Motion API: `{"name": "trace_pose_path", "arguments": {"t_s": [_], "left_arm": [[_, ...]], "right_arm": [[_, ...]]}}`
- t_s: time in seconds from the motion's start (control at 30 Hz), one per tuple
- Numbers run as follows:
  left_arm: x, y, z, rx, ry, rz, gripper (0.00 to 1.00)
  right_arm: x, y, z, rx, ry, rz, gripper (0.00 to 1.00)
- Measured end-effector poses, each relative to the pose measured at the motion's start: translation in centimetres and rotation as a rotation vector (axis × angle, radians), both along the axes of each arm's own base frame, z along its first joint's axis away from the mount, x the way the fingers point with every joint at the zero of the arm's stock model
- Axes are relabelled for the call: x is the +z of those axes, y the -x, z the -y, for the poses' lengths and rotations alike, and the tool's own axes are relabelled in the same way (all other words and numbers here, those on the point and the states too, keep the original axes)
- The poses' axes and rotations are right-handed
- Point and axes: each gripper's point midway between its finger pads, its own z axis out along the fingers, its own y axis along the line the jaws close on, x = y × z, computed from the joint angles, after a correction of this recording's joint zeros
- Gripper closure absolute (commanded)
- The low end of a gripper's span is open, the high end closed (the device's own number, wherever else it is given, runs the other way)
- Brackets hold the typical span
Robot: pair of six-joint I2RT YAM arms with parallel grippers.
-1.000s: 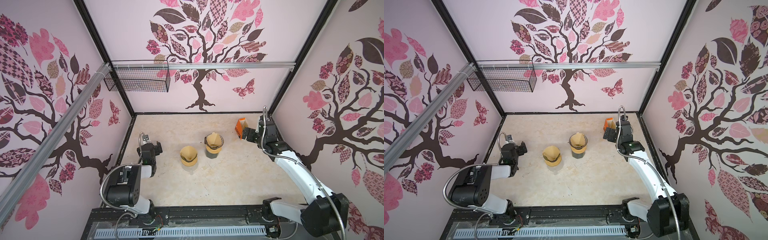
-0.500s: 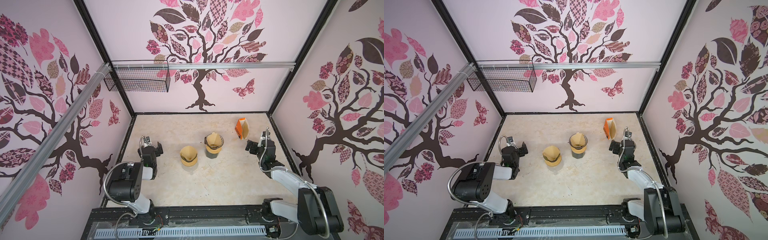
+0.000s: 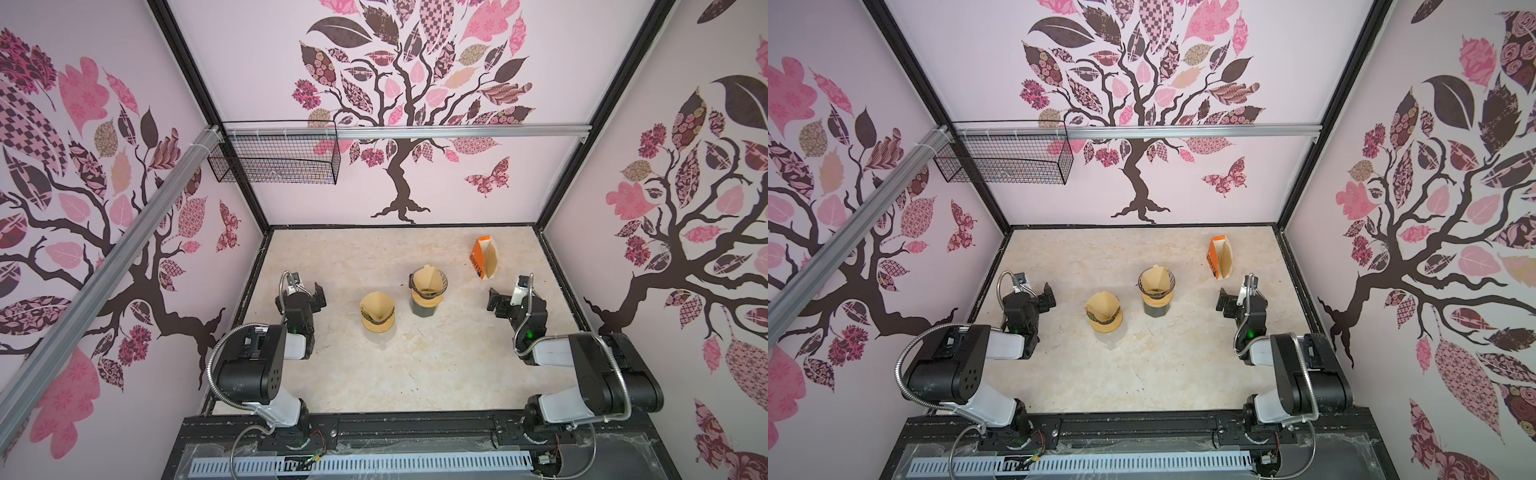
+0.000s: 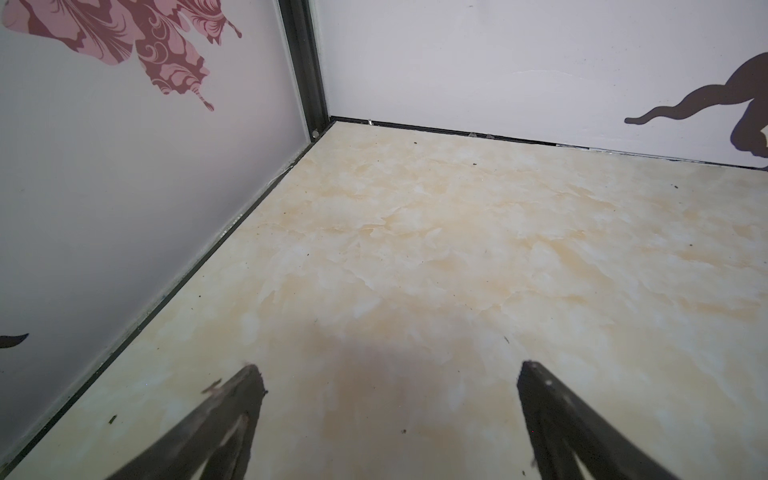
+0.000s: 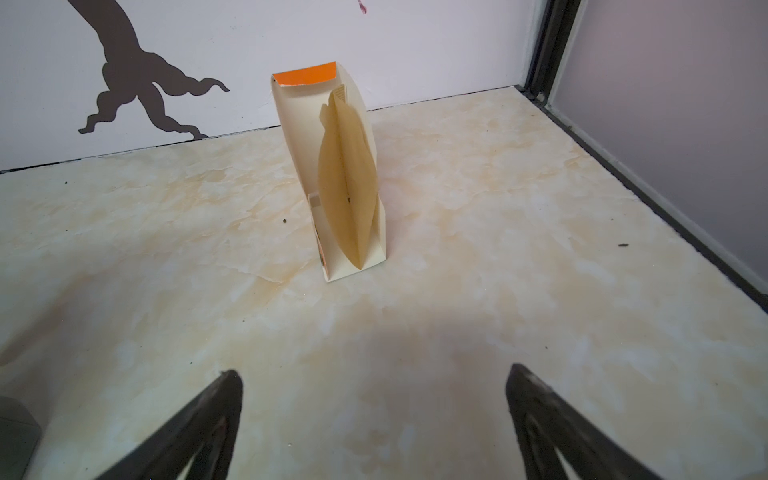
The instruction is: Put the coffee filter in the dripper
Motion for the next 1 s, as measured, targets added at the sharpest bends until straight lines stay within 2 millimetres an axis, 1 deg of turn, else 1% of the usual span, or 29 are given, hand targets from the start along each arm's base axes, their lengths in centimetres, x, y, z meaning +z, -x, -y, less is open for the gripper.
{"name": "trace_pose_path", "arguments": {"t_s": [0.13, 0.33, 1.0], "left_arm": [[0.0, 0.0, 0.0, 0.0, 0.0, 0.0, 0.02], [0.0, 0.0, 0.0, 0.0, 0.0, 0.0, 0.02], [-0.1, 0.0, 0.0, -0.004, 0.001, -0.002, 0.02]], "right_arm": [[-0.6, 0.0, -0.4, 0.025, 0.001, 0.012, 0.0], [0.1, -0.3, -0.9, 0.059, 0.006, 0.04, 0.0], [0.2, -0.3, -1.1, 0.069, 0.007, 0.041, 0.0]]}}
